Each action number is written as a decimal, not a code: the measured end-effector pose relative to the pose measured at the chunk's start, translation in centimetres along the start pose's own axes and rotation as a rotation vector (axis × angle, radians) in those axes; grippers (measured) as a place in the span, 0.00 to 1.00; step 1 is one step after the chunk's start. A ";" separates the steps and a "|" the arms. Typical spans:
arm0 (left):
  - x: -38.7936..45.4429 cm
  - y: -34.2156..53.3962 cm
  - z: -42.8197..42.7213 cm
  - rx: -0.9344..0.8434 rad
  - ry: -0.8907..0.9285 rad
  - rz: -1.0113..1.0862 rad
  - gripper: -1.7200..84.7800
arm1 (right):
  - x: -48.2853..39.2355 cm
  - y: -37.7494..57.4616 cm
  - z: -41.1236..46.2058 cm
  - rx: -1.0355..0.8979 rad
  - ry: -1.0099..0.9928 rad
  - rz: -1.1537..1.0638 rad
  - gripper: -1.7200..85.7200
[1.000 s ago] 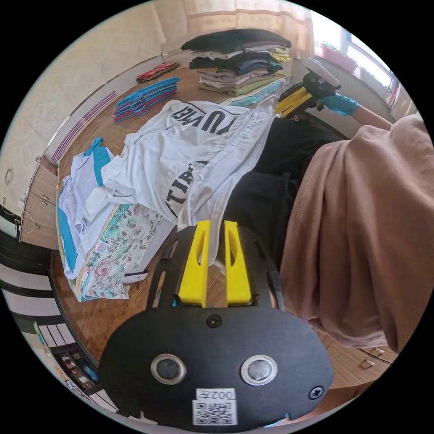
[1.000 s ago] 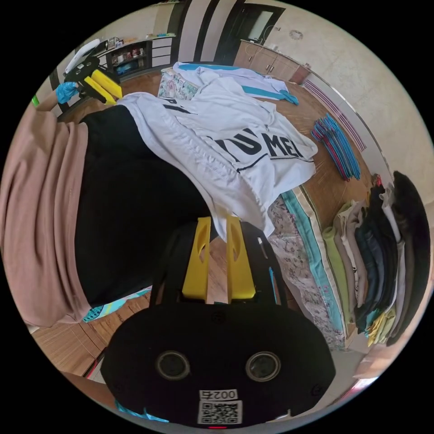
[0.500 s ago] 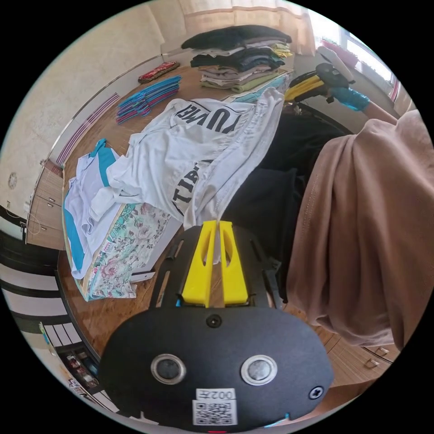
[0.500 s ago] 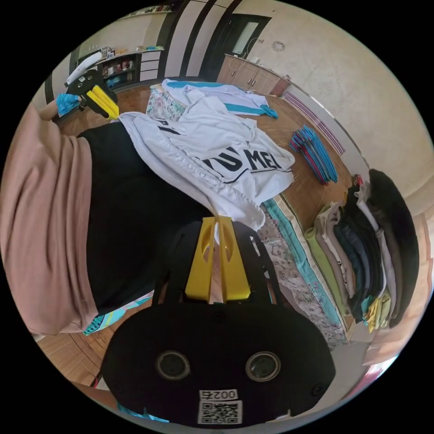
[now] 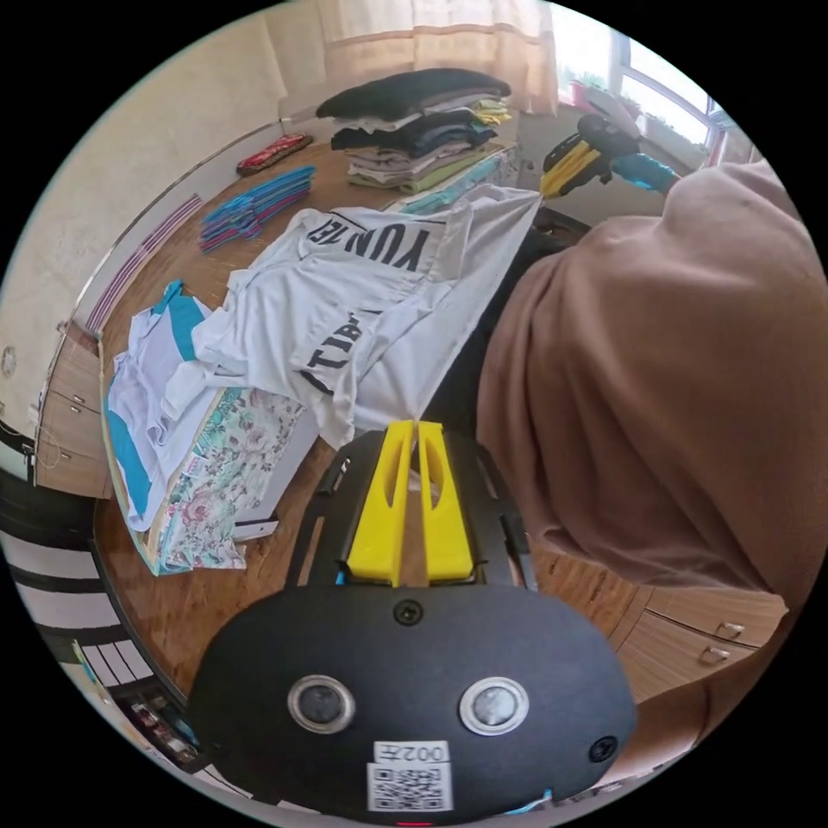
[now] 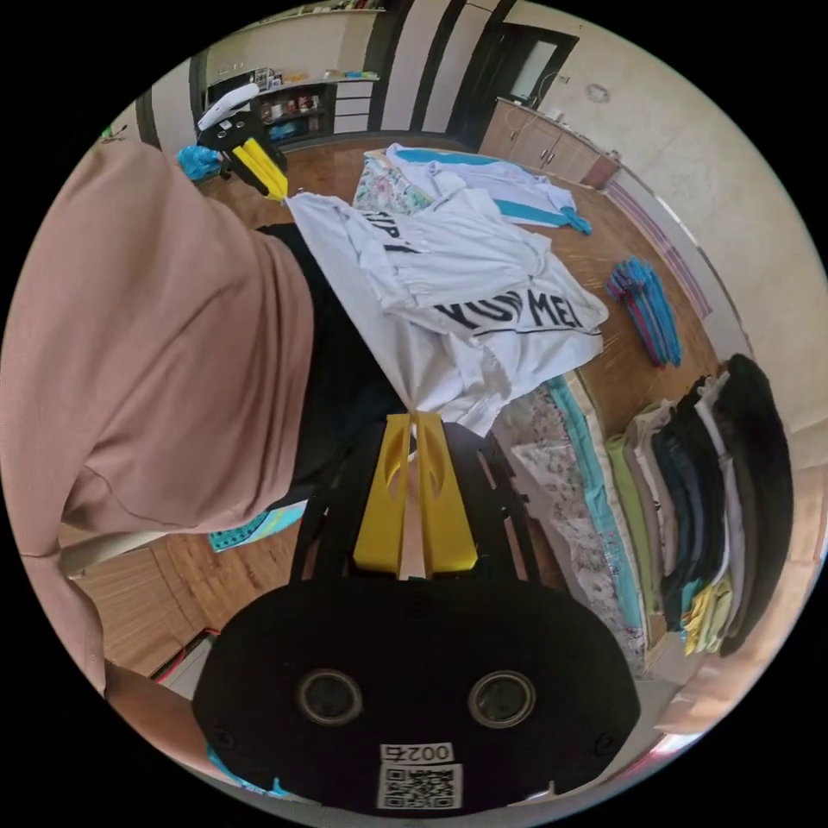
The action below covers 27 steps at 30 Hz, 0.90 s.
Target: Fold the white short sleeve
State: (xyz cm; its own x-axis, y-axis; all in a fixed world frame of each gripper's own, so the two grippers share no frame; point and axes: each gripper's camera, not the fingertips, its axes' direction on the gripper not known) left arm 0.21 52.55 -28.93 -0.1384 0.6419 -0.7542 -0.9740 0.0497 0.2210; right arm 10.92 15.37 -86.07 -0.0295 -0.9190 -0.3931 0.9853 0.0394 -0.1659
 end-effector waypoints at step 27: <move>-3.8 -0.2 5.3 0.011 -0.114 -0.286 0.01 | 12.0 4.7 6.3 0.175 -0.094 0.523 0.02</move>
State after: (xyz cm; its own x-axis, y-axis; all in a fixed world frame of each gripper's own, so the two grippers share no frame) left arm 1.87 54.18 -22.85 0.1629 0.6821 -0.7129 -0.9685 0.2486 0.0166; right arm 16.27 2.09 -85.88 0.4776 -0.8262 -0.2988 0.8783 0.4407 0.1853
